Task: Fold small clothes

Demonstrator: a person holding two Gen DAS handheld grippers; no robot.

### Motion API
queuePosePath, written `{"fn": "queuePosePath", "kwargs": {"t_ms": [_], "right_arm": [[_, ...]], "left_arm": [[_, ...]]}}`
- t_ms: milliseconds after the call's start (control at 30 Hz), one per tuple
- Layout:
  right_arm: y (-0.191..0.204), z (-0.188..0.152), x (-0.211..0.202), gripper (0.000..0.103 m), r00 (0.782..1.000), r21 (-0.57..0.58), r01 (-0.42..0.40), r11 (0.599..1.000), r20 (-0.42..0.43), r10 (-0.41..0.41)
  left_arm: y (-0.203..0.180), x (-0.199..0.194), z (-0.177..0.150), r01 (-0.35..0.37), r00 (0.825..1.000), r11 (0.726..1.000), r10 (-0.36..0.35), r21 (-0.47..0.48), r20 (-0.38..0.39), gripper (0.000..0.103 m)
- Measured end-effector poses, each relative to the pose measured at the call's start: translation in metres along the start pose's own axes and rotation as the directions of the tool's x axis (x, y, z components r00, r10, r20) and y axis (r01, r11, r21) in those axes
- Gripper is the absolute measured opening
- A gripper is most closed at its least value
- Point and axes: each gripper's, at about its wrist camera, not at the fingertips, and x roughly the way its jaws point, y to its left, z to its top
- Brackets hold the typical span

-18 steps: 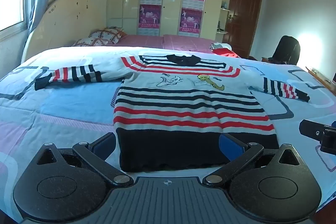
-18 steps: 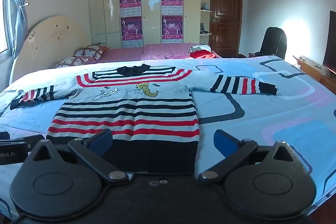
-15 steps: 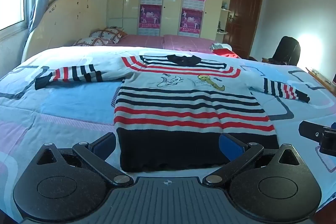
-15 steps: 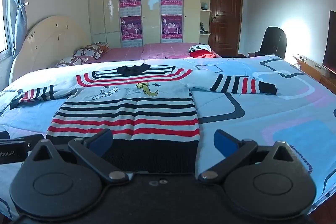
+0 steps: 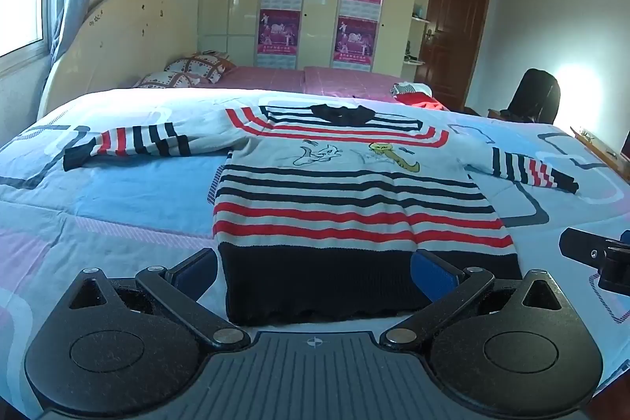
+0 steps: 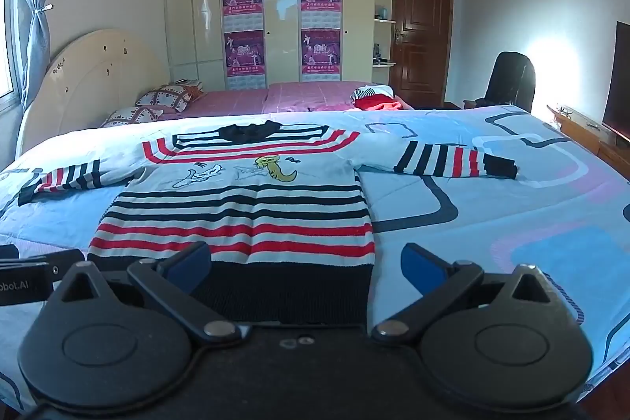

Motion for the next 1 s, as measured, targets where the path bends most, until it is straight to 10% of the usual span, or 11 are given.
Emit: {"fn": "queuePosePath", "kwargs": {"t_ms": [1000], "right_arm": [[0.0026, 0.0015, -0.0006, 0.102, 1.0, -0.002, 0.0, 1.0, 0.001, 0.0]], "left_arm": [[-0.0001, 0.0015, 0.0025, -0.001, 1.0, 1.0, 0.001, -0.001, 0.004, 0.103]]}}
